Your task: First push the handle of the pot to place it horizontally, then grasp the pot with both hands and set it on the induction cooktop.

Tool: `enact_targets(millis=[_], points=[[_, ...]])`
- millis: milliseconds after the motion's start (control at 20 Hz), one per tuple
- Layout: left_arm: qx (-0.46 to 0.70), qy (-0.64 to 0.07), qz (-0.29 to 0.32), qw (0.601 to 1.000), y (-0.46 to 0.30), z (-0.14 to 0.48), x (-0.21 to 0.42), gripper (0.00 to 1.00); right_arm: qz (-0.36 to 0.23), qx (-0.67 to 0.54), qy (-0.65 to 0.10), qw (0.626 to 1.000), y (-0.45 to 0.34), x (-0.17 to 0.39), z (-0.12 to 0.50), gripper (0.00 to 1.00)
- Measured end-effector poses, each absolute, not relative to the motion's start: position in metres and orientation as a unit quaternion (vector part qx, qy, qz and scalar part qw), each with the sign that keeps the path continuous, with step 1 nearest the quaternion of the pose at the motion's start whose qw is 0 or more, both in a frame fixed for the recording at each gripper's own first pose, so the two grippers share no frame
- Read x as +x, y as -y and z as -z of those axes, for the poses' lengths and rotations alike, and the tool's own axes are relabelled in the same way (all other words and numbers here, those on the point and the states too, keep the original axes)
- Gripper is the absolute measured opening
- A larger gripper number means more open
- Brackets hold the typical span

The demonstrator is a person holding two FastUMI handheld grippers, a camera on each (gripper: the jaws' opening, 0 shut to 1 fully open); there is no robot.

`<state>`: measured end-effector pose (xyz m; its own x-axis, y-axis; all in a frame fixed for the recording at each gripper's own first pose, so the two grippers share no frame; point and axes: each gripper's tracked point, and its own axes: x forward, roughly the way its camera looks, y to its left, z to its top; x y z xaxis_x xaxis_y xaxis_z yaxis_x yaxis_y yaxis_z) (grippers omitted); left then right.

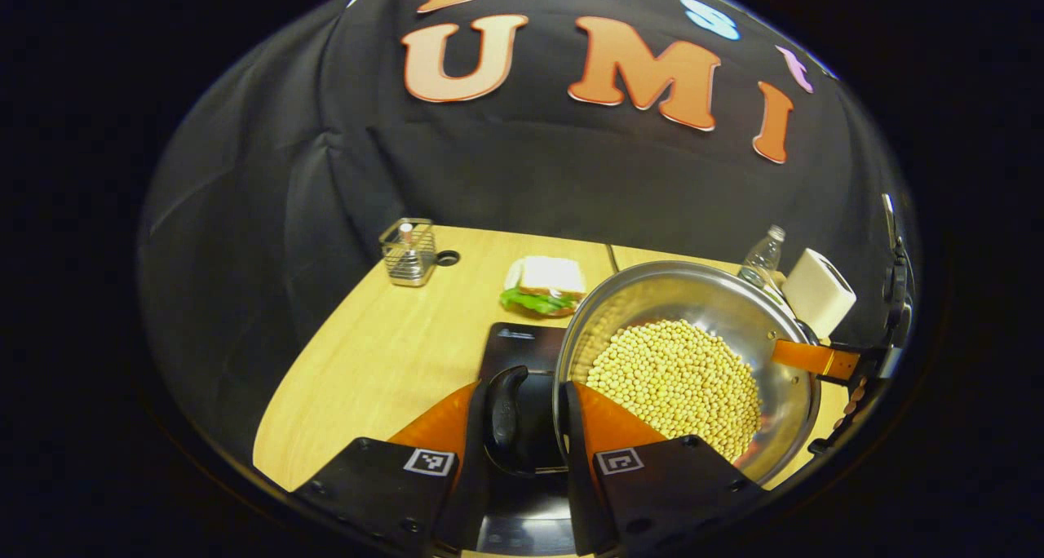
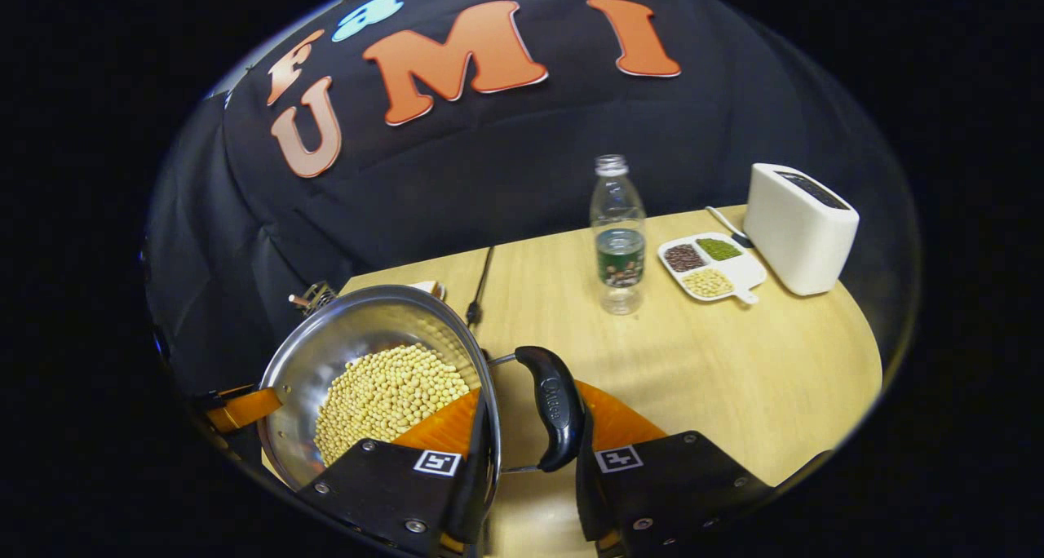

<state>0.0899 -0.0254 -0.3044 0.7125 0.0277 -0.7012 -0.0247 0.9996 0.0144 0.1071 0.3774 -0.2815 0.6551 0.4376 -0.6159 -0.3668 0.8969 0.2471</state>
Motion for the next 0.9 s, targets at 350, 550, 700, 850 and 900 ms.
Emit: enact_targets(millis=[350,550,700,850,900], points=[[-0.003,-0.394,-0.023,0.919,-0.025,0.322,0.091,0.49,-0.231,0.039,-0.362,0.902,-0.427,0.092,0.296,0.46],[-0.008,-0.404,-0.01,0.915,-0.024,0.337,0.098,0.49,-0.222,0.033,-0.366,0.903,-0.428,0.088,0.305,0.46],[-0.006,-0.408,-0.003,0.913,-0.026,0.341,0.097,0.49,-0.218,0.038,-0.374,0.901,-0.428,0.088,0.312,0.45],[-0.01,-0.418,-0.001,0.908,-0.022,0.35,0.097,0.52,-0.214,0.041,-0.383,0.898,-0.424,0.084,0.318,0.46],[-0.011,-0.418,0.001,0.908,-0.022,0.35,0.1,0.49,-0.213,0.04,-0.383,0.898,-0.423,0.085,0.319,0.46]])
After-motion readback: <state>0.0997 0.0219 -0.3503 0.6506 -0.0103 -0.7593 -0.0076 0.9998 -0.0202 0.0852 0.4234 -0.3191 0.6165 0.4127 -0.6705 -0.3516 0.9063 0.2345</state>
